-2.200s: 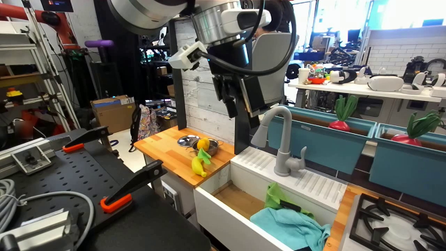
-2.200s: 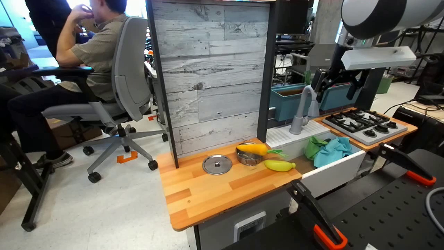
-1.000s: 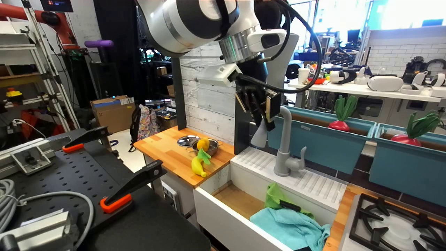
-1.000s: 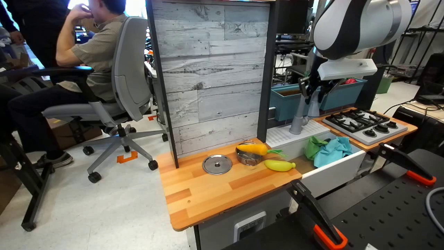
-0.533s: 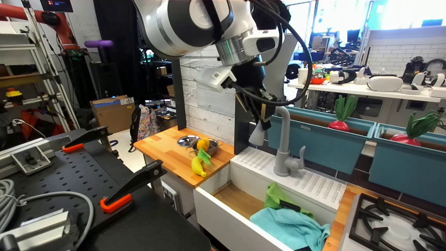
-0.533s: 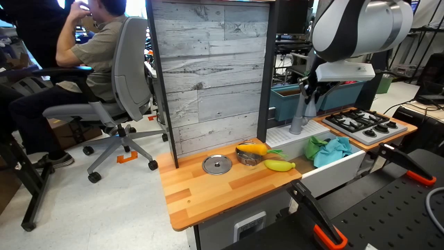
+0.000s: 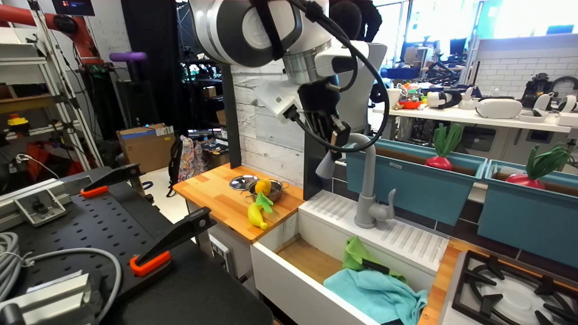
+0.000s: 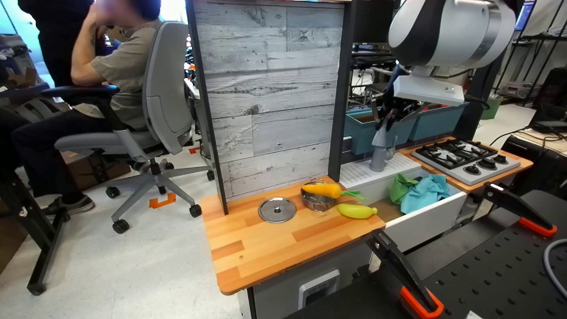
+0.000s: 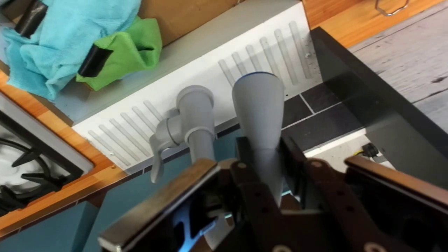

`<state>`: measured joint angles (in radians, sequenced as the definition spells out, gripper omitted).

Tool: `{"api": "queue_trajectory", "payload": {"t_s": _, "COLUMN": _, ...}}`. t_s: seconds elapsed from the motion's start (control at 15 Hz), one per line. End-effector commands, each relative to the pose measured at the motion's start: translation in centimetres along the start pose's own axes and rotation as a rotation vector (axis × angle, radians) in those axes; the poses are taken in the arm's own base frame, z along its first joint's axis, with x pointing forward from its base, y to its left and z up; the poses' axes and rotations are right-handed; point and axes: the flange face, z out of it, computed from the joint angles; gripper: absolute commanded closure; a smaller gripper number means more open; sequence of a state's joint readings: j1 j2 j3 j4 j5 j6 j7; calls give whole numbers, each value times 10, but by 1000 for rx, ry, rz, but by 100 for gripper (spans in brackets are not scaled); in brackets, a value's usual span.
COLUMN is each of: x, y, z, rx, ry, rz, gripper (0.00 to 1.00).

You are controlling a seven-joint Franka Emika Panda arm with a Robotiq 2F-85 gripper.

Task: Put the carrot plushie in the pot, then move the tap nozzle to the right

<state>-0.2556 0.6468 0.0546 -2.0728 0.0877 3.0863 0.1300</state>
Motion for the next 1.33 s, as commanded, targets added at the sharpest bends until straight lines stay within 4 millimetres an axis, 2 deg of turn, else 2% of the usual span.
{"api": "queue_trajectory", "payload": {"t_s": 0.0, "x": 10, "y": -39, "z": 11, "rx": 82, "ry": 2, "rz": -15, "gripper": 93}}
{"api": "queue_trajectory", "payload": {"t_s": 0.07, "x": 12, "y": -40, "z": 12, "rx": 85, "ry": -2, "rz": -19, "gripper": 74}}
{"api": "queue_trajectory", "payload": {"t_s": 0.13, "x": 12, "y": -40, "z": 12, "rx": 85, "ry": -4, "rz": -25, "gripper": 48}}
{"api": "queue_trajectory", "payload": {"t_s": 0.27, "x": 12, "y": -43, "z": 14, "rx": 91, "ry": -7, "rz": -34, "gripper": 41}}
{"api": "queue_trajectory", "payload": {"t_s": 0.6, "x": 12, "y": -49, "z": 18, "rx": 103, "ry": -13, "rz": -51, "gripper": 5}}
{"api": "queue_trajectory", "payload": {"t_s": 0.67, "x": 10, "y": -51, "z": 18, "rx": 102, "ry": -14, "rz": -54, "gripper": 0}}
{"api": "queue_trajectory", "payload": {"t_s": 1.0, "x": -5, "y": -41, "z": 12, "rx": 53, "ry": -5, "rz": -57, "gripper": 0}}
{"api": "queue_trajectory", "payload": {"t_s": 1.27, "x": -31, "y": -37, "z": 4, "rx": 17, "ry": 5, "rz": -98, "gripper": 0}}
